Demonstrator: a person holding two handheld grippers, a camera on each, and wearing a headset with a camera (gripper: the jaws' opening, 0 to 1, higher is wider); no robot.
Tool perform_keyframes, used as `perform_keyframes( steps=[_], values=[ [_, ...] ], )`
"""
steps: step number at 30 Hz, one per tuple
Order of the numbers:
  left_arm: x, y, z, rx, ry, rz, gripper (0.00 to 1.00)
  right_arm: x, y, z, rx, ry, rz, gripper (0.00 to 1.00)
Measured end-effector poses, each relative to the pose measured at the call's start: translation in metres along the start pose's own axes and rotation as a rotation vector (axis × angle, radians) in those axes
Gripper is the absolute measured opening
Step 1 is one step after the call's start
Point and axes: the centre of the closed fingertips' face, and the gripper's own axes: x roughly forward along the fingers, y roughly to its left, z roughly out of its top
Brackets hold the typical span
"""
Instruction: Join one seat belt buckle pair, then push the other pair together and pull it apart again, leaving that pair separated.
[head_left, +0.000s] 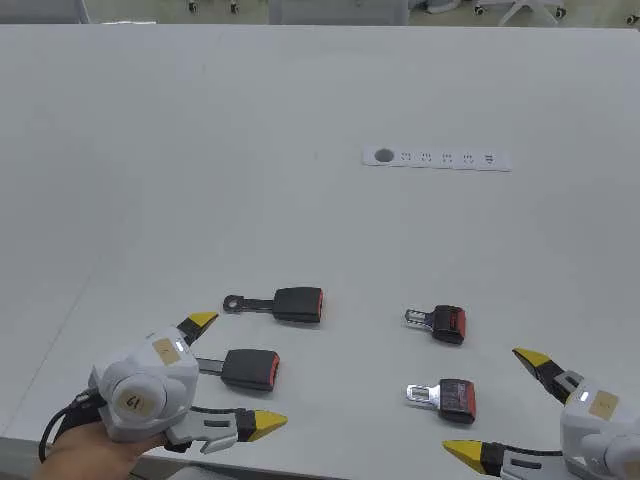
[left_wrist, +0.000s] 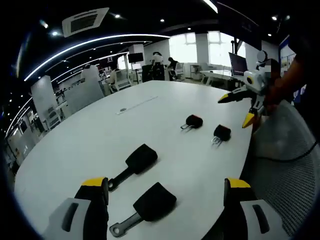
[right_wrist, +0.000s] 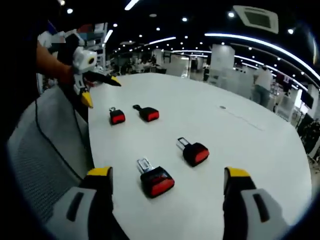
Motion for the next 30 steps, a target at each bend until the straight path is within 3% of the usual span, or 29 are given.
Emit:
perform_keyframes(
  steps=[12, 30],
  values=[
    [-0.002, 0.005, 0.002, -0.012, -0.008, 0.021, 1.00, 0.001, 0.000, 0.001, 0.006, 0.001, 0.008, 0.95],
    [-0.014, -0.006, -0.002, 0.004, -0.002, 0.019, 0.99, -0.005, 0.010, -0.002, -0.008, 0.000, 0.010, 0.95]
  ],
)
